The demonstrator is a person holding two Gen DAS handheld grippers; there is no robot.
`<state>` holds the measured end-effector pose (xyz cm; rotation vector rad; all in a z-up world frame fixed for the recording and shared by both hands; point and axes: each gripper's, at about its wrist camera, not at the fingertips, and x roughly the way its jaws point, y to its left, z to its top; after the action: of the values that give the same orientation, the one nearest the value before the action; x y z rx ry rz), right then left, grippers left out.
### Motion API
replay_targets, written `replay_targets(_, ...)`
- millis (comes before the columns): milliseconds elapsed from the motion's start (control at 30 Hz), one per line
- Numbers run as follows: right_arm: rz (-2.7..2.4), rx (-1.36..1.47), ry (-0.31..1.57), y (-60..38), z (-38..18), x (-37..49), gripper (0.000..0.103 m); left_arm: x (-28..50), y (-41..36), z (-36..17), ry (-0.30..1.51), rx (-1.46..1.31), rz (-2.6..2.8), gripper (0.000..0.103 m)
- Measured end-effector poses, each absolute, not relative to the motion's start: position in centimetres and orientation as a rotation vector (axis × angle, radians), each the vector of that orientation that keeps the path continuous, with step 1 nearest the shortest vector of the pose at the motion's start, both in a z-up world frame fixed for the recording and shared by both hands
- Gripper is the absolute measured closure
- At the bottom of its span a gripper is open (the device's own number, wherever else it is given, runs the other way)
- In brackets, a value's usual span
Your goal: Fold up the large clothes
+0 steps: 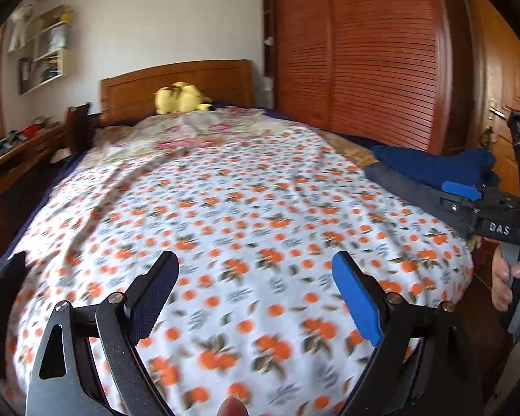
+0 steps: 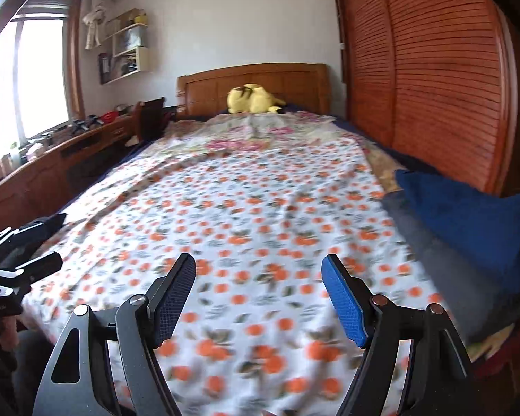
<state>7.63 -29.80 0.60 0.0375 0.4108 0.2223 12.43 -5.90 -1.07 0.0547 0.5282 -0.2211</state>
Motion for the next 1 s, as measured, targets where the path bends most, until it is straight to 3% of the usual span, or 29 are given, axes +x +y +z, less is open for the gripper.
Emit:
replay_targets(333,0.350,0.039,0.378,-25.8,0.2,4.8,0.026,7.7,-0.4,-1.7,0.513,-0.003,-0.078,0.013)
replay_targets(1000,0.400,0.001,0.370,-25.3,-2.3,5.7,0.026,5.3,1.6,-2.8,0.514,-0.047,-0.028,0.013)
